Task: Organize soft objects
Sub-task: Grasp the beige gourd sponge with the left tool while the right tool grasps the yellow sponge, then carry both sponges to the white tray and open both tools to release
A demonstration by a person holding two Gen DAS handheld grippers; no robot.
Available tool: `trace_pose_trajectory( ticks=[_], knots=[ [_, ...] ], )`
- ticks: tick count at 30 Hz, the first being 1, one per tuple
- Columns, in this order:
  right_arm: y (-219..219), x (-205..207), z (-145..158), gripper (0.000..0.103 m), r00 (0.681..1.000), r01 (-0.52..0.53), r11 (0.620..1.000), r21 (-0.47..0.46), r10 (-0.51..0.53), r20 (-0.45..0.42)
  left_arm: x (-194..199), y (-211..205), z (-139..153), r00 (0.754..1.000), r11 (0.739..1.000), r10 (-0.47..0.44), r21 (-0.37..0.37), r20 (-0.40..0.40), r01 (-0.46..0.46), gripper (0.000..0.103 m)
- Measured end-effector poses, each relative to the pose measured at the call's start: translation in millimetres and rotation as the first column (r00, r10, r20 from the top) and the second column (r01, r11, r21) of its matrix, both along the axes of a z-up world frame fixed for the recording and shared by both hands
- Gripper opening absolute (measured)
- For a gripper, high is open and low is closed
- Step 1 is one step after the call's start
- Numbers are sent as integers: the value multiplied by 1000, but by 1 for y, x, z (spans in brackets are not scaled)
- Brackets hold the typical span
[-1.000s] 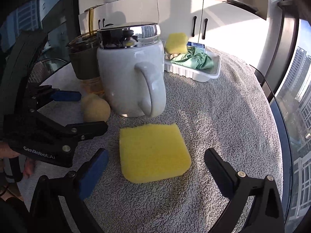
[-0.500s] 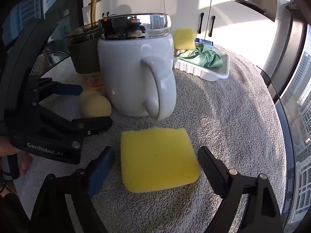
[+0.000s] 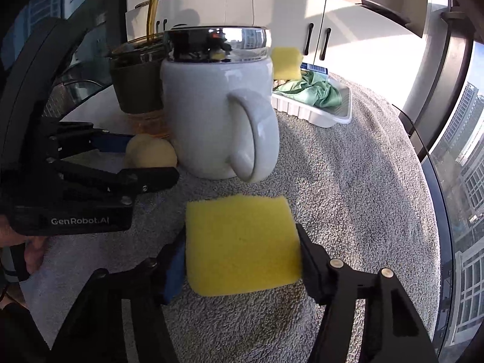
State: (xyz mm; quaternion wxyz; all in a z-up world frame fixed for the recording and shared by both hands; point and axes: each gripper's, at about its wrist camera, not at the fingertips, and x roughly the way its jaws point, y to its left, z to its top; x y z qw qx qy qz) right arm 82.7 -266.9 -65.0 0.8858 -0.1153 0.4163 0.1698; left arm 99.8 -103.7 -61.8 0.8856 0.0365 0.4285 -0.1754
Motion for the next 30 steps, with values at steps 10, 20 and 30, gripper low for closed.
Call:
trace_pose_trajectory(
  ticks=[10, 20, 30],
  knots=[
    [4, -21, 18, 65, 998, 42, 999, 15, -42, 38, -41, 33, 28, 999, 999, 17, -50, 28, -15, 50],
    [7, -39, 42, 65, 996, 72, 996, 45, -74, 51, -75, 86, 75, 996, 994, 46, -104, 75, -38, 50],
    [7, -47, 98, 65, 990, 81, 993, 88, -90, 109, -69, 95, 125, 982, 992, 42, -127, 183, -18, 50]
  ],
)
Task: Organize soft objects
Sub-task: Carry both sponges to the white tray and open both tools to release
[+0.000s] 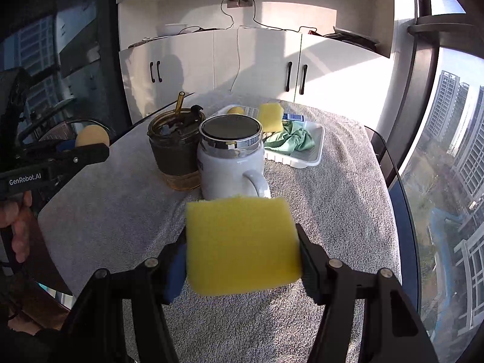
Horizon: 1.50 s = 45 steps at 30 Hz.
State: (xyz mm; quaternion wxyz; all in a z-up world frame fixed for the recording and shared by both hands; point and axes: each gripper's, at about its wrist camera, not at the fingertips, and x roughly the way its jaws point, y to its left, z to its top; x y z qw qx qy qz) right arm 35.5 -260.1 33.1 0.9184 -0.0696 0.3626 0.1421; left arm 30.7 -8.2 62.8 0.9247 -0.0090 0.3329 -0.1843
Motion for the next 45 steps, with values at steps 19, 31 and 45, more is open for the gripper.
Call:
trace_pose_trajectory(
  ticks=[19, 31, 45],
  knots=[
    [-10, 93, 97, 65, 992, 11, 998, -56, -4, 123, 135, 10, 63, 998, 998, -49, 31, 42, 48, 50],
    [-19, 211, 67, 65, 999, 37, 994, -107, -33, 39, 282, -12, 15, 995, 992, -62, 102, -74, 70, 50],
    [-18, 302, -39, 65, 990, 41, 991, -125, -57, -129, 360, -71, -79, 965, 966, -162, 167, -205, 198, 51]
  ],
)
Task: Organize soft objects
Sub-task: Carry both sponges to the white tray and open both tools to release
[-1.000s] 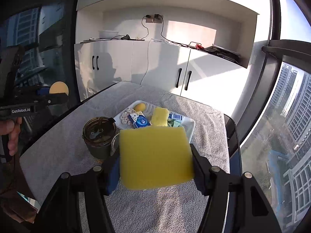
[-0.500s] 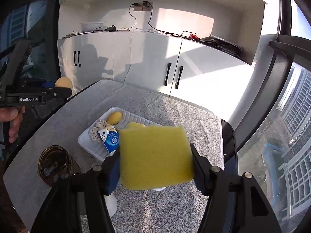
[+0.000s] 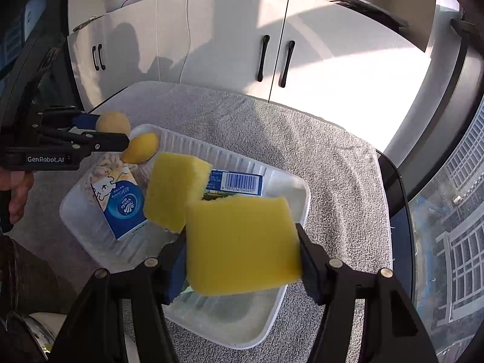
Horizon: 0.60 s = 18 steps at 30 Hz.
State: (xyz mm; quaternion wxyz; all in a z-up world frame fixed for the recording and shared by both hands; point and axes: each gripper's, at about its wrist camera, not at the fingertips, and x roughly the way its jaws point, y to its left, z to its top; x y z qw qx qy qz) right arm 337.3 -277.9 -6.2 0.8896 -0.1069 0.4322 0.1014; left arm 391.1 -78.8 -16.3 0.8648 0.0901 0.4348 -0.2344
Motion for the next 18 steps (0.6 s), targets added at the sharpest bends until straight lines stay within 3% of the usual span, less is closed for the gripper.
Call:
trace_pose_trajectory(
  ticks=[3, 5, 14, 18],
  knots=[
    [2, 6, -23, 65, 1000, 4, 1000, -24, -5, -28, 8, -9, -20, 1000, 999, 1, 34, -25, -1, 53],
    [2, 7, -32, 66, 999, 0, 1000, -20, -1, -32, 6, -11, -24, 1000, 999, 1, 50, 7, -2, 54],
    [1, 5, -43, 68, 1000, -4, 1000, -26, 3, -31, 3, -12, -26, 1000, 999, -1, 47, 12, 0, 75],
    [2, 4, -44, 74, 999, -12, 1000, -23, 11, -38, 0, -11, -23, 1000, 999, -1, 37, 20, 0, 77]
  ],
)
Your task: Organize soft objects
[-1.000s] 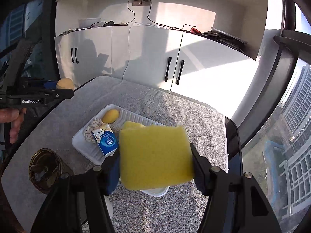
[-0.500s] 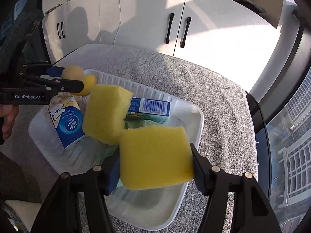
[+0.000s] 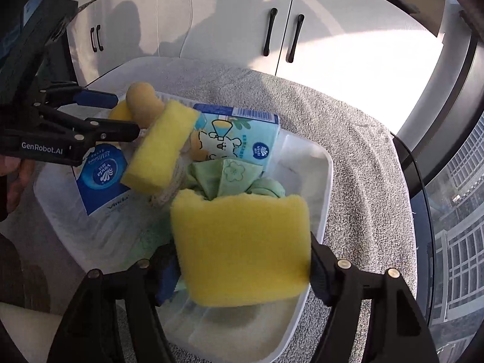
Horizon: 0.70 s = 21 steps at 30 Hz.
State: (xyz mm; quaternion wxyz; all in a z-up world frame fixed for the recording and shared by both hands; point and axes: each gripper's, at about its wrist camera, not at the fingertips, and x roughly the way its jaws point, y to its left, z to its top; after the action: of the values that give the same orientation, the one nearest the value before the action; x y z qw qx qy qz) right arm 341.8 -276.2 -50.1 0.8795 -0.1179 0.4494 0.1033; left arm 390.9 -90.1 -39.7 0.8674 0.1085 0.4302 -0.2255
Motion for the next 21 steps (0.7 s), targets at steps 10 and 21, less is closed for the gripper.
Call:
trace_pose_trajectory(
  ticks=[10, 21],
  knots=[
    [-2, -10, 12, 91, 999, 17, 1000, -8, -16, 44, -11, 22, 23, 995, 997, 73, -42, 69, -70, 103],
    [-40, -58, 64, 101, 973, 166, 984, 70, -175, 151, -78, 71, 99, 938, 971, 231, -117, 259, -207, 103]
  ],
)
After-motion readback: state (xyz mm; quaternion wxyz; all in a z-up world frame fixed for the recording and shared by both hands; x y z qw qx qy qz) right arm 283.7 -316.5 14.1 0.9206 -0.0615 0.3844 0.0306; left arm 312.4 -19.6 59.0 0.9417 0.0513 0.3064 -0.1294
